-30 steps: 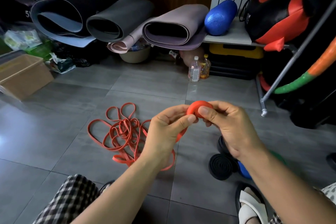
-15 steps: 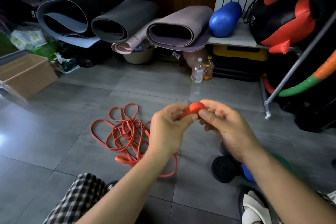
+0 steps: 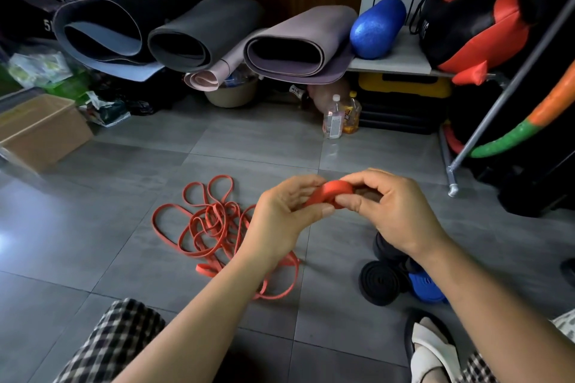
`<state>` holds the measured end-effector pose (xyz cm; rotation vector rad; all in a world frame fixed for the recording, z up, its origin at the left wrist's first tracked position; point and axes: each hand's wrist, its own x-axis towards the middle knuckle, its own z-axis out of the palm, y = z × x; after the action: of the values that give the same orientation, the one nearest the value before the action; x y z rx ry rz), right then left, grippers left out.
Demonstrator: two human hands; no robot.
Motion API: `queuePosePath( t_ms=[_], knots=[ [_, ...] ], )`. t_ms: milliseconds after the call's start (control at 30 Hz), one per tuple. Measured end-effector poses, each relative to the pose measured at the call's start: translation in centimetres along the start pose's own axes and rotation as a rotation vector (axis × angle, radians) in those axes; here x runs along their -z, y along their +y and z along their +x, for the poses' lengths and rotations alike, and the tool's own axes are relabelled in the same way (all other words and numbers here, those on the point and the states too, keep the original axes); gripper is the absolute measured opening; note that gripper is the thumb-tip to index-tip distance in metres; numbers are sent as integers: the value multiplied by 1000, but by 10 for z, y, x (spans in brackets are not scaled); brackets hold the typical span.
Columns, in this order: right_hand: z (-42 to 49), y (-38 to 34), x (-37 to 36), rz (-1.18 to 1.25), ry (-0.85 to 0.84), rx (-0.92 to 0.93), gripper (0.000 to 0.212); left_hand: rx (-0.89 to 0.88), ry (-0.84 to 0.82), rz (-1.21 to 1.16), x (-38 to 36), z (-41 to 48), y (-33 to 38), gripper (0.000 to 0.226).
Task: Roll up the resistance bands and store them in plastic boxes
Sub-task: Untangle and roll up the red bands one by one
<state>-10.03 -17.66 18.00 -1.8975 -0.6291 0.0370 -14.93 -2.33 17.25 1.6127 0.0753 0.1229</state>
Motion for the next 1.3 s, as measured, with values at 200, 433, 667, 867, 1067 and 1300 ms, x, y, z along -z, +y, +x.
queuePosePath(
  t_ms=[200,433,667,867,1067,1300],
  knots=[
    [-1,-5,-17,647,136,-193,20,-53,133,-224,-14,-5,2,19],
    [-2,3,-26,735,102,-266,25,-200,251,199,-9,1,-2,18],
    [1,9,-6,-338,-59,151,30,-364,-26,817,5,3,-2,32],
    [1,3,-1,-68,28,-17,17,1,-27,212,8,6,-1,44],
    [1,-6,-3,568,113,-184,20,-122,117,19,-6,-5,15,23],
    [5,-12,-10,1024,118,-114,29,-287,175,-105,-29,-10,37,21]
  ],
)
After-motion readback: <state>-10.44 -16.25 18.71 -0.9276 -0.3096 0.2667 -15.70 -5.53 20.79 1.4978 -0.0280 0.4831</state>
